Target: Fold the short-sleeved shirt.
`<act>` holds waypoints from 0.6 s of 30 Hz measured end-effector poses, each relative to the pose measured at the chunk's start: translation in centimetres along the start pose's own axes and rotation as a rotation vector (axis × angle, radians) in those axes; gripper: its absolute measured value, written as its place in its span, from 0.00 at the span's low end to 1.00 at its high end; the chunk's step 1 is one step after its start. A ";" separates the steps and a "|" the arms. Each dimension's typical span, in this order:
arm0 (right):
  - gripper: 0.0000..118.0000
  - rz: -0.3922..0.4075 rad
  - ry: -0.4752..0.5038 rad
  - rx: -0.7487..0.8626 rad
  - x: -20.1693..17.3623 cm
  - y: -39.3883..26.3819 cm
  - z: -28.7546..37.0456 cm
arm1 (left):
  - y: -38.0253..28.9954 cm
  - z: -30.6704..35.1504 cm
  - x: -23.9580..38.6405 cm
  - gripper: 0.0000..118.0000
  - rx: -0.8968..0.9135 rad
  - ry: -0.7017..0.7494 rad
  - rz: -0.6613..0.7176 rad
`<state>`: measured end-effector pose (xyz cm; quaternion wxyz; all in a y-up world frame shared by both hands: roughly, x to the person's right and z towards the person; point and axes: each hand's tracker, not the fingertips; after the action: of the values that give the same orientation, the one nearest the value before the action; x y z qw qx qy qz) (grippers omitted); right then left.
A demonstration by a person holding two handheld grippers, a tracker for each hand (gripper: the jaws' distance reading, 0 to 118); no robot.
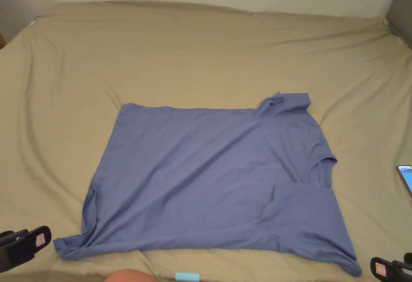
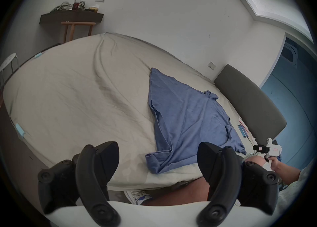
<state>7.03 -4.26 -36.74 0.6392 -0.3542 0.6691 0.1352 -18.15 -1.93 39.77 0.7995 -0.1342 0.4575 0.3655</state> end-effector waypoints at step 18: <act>0.00 0.029 -0.001 0.045 -4.5 1.8 0.6 | 0.1 1.7 1.3 0.00 0.024 0.023 -0.054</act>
<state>6.00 -1.25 -33.01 0.6452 -0.3301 0.6768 0.1295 -16.69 -0.32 39.61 0.8053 -0.1412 0.4670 0.3367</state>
